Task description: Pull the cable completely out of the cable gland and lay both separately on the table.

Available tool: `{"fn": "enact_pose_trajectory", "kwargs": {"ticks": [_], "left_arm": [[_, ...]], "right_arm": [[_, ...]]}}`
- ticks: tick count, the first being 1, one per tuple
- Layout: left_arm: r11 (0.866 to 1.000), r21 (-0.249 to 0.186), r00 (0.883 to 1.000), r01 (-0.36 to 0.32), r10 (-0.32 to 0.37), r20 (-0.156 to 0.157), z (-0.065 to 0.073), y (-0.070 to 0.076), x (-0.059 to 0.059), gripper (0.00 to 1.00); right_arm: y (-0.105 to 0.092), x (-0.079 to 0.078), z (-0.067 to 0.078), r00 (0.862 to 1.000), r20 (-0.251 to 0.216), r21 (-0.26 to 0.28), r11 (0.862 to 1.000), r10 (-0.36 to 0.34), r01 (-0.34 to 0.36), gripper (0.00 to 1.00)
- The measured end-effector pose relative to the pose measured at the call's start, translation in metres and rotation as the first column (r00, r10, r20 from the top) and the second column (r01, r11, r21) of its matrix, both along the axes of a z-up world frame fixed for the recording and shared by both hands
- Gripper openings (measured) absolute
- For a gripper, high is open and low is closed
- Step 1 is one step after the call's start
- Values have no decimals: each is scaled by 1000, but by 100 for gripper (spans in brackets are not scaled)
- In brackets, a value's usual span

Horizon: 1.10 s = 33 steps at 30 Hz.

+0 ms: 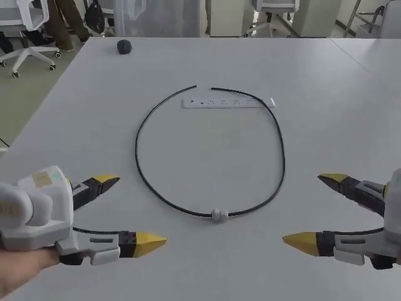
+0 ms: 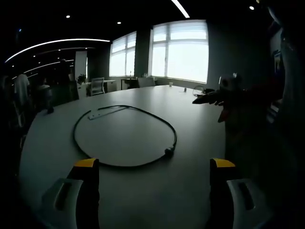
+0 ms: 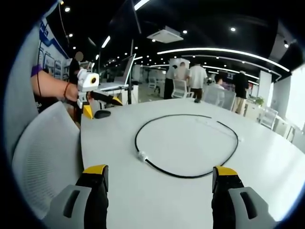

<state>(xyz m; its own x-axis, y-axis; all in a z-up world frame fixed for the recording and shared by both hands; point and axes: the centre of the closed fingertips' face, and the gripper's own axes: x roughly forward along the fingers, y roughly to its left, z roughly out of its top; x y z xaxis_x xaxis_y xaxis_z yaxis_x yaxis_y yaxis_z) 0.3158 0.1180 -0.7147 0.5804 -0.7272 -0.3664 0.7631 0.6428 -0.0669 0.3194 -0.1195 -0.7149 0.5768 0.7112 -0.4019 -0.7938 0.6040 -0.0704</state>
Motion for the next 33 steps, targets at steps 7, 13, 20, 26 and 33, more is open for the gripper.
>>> {"fn": "enact_pose_trajectory", "kwargs": {"ticks": [7, 13, 20, 26, 33], "left_arm": [[1000, 7, 1000, -1, 1, -4, -2, 1, 0, 97], [1000, 9, 1000, 3, -3, -9, -4, -1, 0, 97], [1000, 8, 1000, 3, -3, -9, -4, -1, 2, 97], [1000, 12, 1000, 5, -5, -14, -8, -2, 1, 97], [1000, 13, 1000, 9, -8, -18, -10, -3, 3, 96]], "right_arm": [[1, -1, -1, 1000, -9, 10, 1000, -2, 2, 91], [1, -1, -4, 1000, -14, 5, 1000, 0, 0, 91], [2, -1, -5, 1000, -16, -1, 1000, 6, -6, 90], [4, -1, -7, 1000, -17, -13, 1000, 15, -15, 90], [8, 3, -9, 999, -18, -30, 999, 38, -39, 89]]}}
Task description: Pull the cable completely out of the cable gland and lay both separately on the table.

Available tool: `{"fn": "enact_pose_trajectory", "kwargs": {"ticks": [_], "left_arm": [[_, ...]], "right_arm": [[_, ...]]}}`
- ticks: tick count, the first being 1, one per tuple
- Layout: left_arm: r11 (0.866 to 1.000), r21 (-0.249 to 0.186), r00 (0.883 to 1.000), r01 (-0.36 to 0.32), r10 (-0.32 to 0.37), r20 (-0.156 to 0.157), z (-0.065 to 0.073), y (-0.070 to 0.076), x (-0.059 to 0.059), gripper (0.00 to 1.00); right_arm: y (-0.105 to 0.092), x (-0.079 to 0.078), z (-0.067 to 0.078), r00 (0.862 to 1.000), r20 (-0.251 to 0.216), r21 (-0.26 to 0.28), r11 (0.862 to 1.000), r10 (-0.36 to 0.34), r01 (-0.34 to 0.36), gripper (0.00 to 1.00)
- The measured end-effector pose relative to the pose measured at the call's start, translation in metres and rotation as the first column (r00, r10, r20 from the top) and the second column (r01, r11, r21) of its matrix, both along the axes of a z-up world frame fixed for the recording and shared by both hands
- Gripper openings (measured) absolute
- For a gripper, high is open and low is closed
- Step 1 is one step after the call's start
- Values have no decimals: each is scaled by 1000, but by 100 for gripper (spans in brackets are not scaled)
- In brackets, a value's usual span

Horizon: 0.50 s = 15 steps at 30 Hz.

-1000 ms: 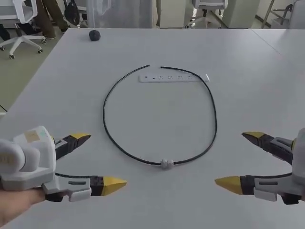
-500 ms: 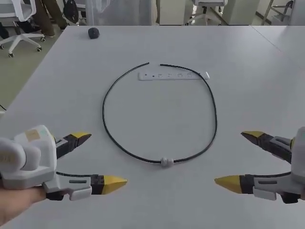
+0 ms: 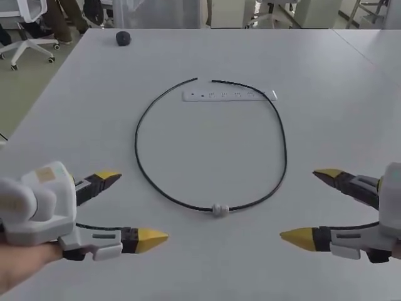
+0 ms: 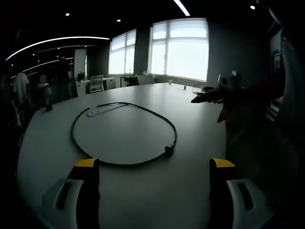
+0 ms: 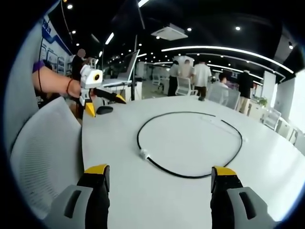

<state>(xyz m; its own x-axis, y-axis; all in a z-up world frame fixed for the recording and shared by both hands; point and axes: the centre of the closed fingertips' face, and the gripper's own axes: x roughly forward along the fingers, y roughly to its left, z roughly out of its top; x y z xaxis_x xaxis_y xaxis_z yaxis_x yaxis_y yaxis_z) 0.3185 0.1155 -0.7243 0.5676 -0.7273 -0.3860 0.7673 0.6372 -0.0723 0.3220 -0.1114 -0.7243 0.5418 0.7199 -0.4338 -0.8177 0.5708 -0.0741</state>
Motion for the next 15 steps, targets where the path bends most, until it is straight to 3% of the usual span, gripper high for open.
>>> {"fn": "enact_pose_trajectory", "kwargs": {"ticks": [15], "left_arm": [[1000, 1, 1000, 5, -5, -10, -4, -3, 8, 96]], "right_arm": [[3, 7, -5, 1000, -10, -8, 1000, 11, -11, 88]]}}
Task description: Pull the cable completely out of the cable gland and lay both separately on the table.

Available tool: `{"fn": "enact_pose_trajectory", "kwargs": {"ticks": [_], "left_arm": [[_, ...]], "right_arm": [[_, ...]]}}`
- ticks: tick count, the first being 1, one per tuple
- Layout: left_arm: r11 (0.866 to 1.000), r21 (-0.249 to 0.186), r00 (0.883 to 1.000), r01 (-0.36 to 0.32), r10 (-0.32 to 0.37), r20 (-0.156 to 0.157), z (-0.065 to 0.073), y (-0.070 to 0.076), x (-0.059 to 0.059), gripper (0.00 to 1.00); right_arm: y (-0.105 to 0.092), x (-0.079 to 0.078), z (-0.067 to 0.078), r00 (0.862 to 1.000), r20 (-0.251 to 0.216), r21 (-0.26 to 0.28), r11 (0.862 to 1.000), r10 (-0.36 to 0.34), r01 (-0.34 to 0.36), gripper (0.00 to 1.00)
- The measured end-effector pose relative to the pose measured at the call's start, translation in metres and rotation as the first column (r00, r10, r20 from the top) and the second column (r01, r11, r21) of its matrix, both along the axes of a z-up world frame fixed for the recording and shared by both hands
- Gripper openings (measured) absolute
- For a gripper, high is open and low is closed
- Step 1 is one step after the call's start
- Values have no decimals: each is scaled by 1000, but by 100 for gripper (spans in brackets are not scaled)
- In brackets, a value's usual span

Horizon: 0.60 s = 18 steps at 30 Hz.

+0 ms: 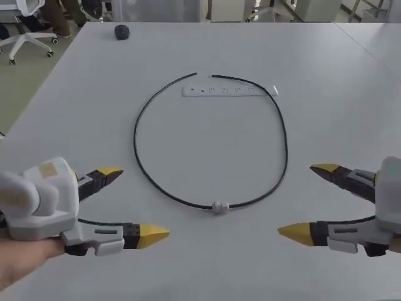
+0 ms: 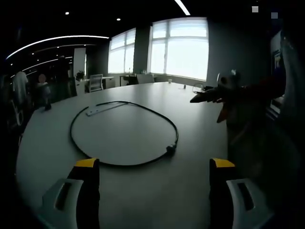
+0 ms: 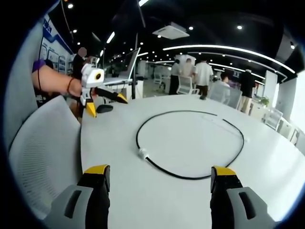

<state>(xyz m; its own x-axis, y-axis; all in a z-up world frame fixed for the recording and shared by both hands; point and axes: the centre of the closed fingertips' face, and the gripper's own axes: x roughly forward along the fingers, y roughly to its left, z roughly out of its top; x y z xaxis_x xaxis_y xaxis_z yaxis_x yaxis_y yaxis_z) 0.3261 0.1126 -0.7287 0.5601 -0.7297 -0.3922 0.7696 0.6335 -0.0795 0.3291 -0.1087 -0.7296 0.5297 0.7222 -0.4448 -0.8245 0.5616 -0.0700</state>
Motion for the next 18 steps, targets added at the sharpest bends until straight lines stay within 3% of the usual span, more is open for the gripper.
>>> {"fn": "enact_pose_trajectory", "kwargs": {"ticks": [8, 18], "left_arm": [[1000, 1, 1000, 0, 0, -3, -3, 0, 2, 96], [1000, 1, 1000, 1, -1, -11, -5, 0, 1, 96]], "right_arm": [[14, -1, -8, 998, -23, -28, 998, 52, -53, 81], [25, 8, -3, 996, -16, -28, 996, 88, -88, 81]]}}
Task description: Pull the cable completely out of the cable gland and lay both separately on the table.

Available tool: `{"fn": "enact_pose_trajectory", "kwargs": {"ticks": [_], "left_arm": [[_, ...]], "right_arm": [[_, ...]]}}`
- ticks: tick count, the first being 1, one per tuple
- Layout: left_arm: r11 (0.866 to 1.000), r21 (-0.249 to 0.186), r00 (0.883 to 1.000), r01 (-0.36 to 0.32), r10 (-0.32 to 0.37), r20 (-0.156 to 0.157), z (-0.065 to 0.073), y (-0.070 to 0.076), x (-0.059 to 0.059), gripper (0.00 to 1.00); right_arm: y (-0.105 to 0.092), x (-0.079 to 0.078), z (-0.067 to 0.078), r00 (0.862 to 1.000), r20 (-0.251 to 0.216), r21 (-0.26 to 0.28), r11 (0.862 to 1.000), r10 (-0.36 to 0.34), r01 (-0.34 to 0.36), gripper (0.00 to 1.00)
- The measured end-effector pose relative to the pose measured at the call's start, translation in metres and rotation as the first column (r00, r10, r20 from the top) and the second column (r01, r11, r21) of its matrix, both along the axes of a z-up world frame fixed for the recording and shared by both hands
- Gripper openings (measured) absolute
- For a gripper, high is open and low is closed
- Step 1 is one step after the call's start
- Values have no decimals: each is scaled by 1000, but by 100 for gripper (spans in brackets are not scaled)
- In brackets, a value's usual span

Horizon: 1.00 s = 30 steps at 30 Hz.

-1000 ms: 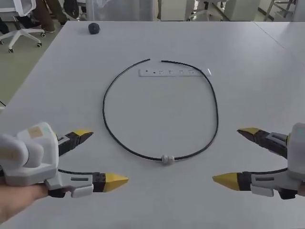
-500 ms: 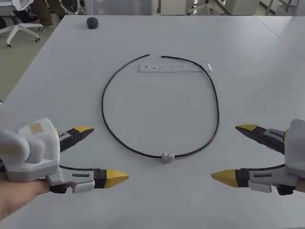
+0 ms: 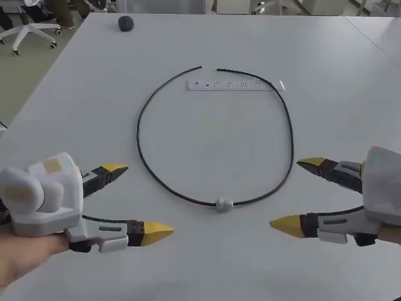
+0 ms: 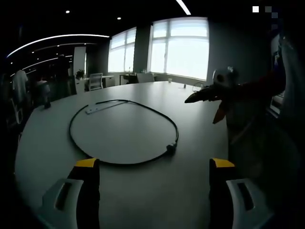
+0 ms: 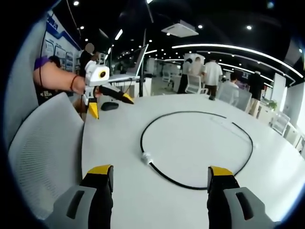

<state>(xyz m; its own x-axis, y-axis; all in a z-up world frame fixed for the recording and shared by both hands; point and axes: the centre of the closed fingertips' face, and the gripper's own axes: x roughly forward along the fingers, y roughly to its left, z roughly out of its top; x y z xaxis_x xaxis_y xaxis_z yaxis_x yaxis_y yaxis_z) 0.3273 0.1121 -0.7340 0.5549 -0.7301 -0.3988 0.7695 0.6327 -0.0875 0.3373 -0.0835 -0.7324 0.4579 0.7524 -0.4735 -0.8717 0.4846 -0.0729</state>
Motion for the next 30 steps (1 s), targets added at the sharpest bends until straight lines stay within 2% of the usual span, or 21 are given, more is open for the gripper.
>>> {"fn": "enact_pose_trajectory", "kwargs": {"ticks": [6, 7, 9, 13, 16, 23, 26, 27, 30], "left_arm": [[1000, -1, 1000, -1, 1, 4, 2, 1, 2, 96], [1000, 0, 1000, -1, 1, 6, 2, 1, 2, 96], [1000, -1, 1000, 0, 0, 3, 1, 1, 1, 96], [1000, -3, 1000, -3, 3, -3, -1, 1, 0, 95], [1000, -1, 1000, -3, 3, -6, -3, 1, -1, 96], [1000, -7, 1000, -4, 4, -1, -2, 0, -1, 96], [1000, -10, 1000, -3, 3, -4, -3, 0, -2, 95], [1000, -8, 1000, -3, 3, -1, -4, 0, -2, 95], [1000, -14, 1000, -7, 7, -4, -5, 0, -2, 95]], "right_arm": [[9, -2, -14, 998, -11, -57, 996, 61, -62, 79], [10, -1, -19, 997, -18, -73, 995, 73, -75, 78], [19, -5, -21, 995, -29, -83, 991, 100, -102, 74], [24, 1, -27, 992, -43, -101, 987, 121, -125, 67], [30, 1, -33, 987, -47, -150, 975, 156, -162, 58], [47, 5, -41, 976, -74, -171, 962, 205, -215, 53], [54, 5, -47, 970, -85, -200, 950, 229, -242, 44], [55, 6, -51, 967, -83, -228, 940, 241, -253, 40], [63, 7, -55, 962, -95, -232, 934, 254, -270, 34]]}}
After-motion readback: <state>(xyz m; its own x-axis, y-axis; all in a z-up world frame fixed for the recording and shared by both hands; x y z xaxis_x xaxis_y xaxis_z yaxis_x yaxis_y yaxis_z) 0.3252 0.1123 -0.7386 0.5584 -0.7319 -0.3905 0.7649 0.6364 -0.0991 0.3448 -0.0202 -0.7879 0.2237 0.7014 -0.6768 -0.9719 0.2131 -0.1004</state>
